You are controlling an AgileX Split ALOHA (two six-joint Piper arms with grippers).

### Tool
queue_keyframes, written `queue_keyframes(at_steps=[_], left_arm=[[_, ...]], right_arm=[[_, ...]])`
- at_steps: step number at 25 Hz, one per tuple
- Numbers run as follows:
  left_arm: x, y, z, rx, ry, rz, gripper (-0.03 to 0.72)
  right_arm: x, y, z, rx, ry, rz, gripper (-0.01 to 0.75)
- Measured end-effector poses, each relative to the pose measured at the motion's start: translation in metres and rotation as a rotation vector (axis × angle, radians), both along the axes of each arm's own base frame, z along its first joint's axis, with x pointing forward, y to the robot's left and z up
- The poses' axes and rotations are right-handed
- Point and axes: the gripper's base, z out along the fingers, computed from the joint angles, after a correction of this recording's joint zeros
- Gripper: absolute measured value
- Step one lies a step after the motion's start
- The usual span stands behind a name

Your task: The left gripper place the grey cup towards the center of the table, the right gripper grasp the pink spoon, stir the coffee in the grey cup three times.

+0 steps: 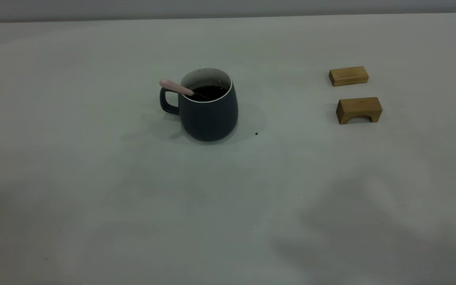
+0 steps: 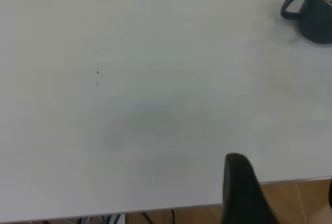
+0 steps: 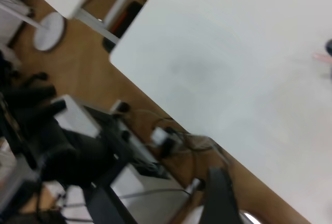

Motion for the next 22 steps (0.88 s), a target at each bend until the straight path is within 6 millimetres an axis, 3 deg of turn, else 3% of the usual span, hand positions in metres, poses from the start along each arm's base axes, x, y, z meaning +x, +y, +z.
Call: queue_keyframes(at_steps=[6,12,17,22], left_arm=[[0.0,0.0,0.0,0.0,0.0,0.0,0.469],[0.0,0.0,0.0,0.001,0.0,-0.001,0.469],[0.0,0.0,0.0,0.001,0.0,-0.001,0.469],[0.0,0.0,0.0,0.001,0.0,-0.001,0.469]], right_arm=[[-0.058,-0.03,-0.058,-0.153,0.02,-0.027,0.587],[-0.108,-0.059,-0.116,-0.307,-0.076,0.009,0.587],[-0.133,-0.078,-0.152,-0.335,-0.156,-0.146,0.587],[-0.148,-0.092,-0.172,-0.41,-0.234,-0.301,0.587]])
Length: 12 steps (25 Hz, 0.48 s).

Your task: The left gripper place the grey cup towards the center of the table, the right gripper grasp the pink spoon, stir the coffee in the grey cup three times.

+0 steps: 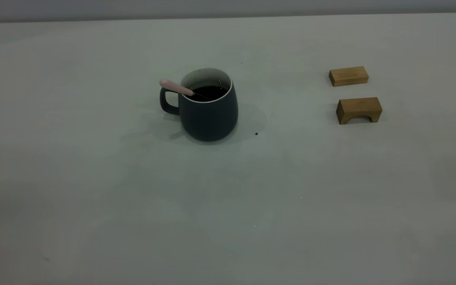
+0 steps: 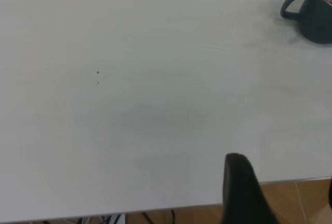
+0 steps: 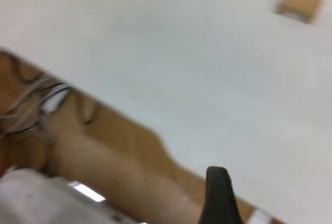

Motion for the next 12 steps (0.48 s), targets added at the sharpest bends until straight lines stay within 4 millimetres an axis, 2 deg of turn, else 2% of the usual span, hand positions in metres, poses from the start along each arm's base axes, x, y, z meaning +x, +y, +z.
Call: queue_keyframes(at_steps=[8,12], left_arm=[[0.0,0.0,0.0,0.0,0.0,0.0,0.469],[0.0,0.0,0.0,0.0,0.0,0.0,0.469]], right_arm=[[-0.015,-0.02,-0.005,-0.026,-0.12,-0.274,0.587],[-0.017,-0.023,-0.008,-0.02,-0.124,-0.331,0.587]])
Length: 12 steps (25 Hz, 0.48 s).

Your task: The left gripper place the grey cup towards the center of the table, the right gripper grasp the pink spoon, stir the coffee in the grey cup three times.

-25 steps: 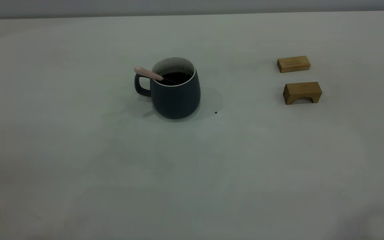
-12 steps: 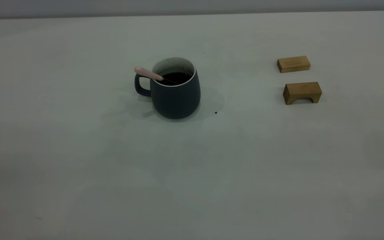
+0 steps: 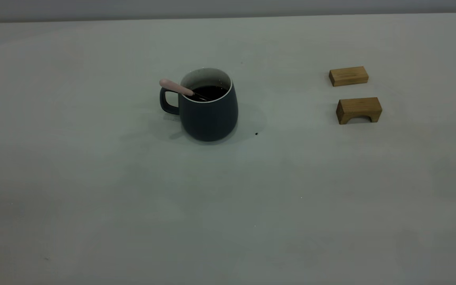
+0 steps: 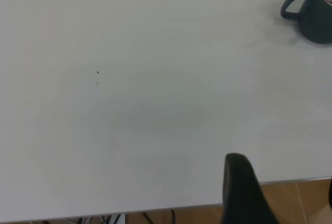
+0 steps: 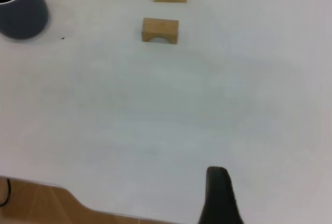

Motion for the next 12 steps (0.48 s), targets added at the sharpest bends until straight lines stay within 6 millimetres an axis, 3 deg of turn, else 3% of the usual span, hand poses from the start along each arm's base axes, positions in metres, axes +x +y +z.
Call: queue_keyframes(at_steps=[12], left_arm=[[0.0,0.0,0.0,-0.001,0.0,0.001,0.469]], right_arm=[[-0.01,-0.0004,0.0003,0.026,-0.071,-0.078,0.587]])
